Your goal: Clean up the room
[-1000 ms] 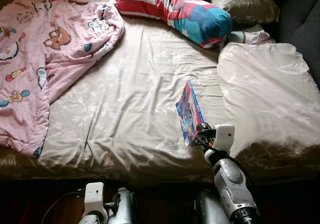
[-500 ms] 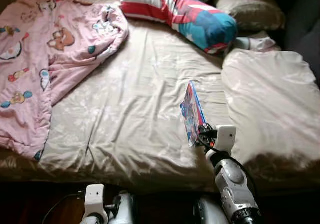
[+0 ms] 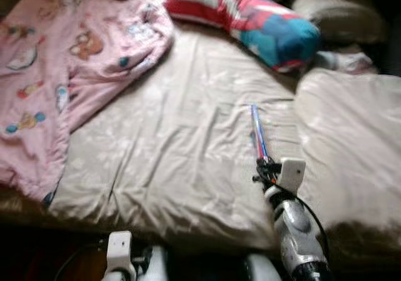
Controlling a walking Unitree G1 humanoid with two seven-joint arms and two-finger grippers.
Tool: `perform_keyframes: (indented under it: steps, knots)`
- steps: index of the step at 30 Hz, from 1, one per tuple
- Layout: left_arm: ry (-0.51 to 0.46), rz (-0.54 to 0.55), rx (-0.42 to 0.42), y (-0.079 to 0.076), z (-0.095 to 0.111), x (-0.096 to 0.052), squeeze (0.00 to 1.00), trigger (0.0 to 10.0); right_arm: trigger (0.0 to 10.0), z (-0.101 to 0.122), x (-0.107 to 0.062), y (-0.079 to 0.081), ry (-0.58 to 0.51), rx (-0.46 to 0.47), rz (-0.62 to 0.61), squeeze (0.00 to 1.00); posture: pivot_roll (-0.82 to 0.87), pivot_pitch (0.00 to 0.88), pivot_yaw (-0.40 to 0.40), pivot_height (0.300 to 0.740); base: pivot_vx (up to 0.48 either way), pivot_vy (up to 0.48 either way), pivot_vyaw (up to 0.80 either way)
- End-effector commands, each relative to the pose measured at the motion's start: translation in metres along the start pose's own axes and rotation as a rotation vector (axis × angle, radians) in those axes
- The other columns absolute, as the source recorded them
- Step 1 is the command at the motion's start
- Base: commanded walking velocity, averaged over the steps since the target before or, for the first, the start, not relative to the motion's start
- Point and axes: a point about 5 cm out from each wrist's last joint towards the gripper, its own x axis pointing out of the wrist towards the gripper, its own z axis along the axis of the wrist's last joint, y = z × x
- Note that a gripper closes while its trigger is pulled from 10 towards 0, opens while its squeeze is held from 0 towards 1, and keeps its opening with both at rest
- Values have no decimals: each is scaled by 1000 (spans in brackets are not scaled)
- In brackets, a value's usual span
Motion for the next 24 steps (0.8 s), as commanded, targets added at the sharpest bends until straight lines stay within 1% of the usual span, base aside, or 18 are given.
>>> perform_keyframes:
  steps: [1, 2, 7, 8, 9, 12, 14, 15, 17, 20, 21, 22, 24]
  knots:
    - [94, 6, 1, 3, -24, -9, 0, 10000, 10000, -10, -5, -8, 34, 65, -36, 0, -8, 229, 16, 637, 0, 0, 0]
    - [94, 6, 2, 3, -24, -9, 0, 10000, 10000, -13, -6, -10, 44, 93, -51, 0, -8, 229, 16, 637, 0, 0, 0]
    - [97, 8, 3, 4, -25, -10, 0, 10000, 10000, -17, -6, -12, 53, 136, -76, 0, -3, 230, 20, 637, 0, 0, 0]
    - [97, 8, 4, 4, -25, -10, 0, 10000, 10000, -17, -5, -13, 50, 154, -84, 0, -3, 230, 21, 637, 0, 0, 0]
    - [99, 8, 6, 5, -25, -10, 0, 10000, 10000, -17, -5, -15, 48, 200, -102, 0, -4, 231, 24, 637, 0, 0, 0]
    - [100, 9, 8, 5, -26, -10, 0, 10000, 10000, -19, -5, -17, 58, 223, -115, 0, -6, 231, 25, 637, 0, 0, 0]
    - [107, 7, 15, 6, -27, -11, 0, 10000, 10000, -34, -11, -28, 106, 289, -192, 0, -1, 230, 31, 637, 0, 0, 0]
    - [107, 7, 15, 6, -27, -11, 0, 10000, 10000, -34, -11, -28, 106, 289, -192, 0, -1, 230, 31, 637, 0, 0, 0]
    - [109, 8, 18, 7, -28, -11, 0, 10000, 10000, -40, -15, -31, 130, 316, -216, 0, 2, 229, 35, 637, 0, 0, 0]
    - [109, 9, 19, 8, -28, -12, 0, 10000, 10000, -41, -14, -31, 130, 309, -202, 0, 5, 229, 36, 637, 0, 0, 0]
    - [110, 10, 20, 8, -28, -12, 0, 10000, 10000, -37, -12, -28, 106, 310, -171, 0, 5, 230, 38, 637, 0, 0, 0]
    - [110, 10, 20, 8, -28, -12, 0, 10000, 10000, -37, -12, -28, 106, 310, -171, 0, 5, 230, 38, 637, 0, 0, 0]
    - [111, 14, 24, 10, -29, -12, 0, 10000, 10000, -23, -4, -18, 28, 337, -89, 0, 3, 232, 40, 637, 0, 0, 0]
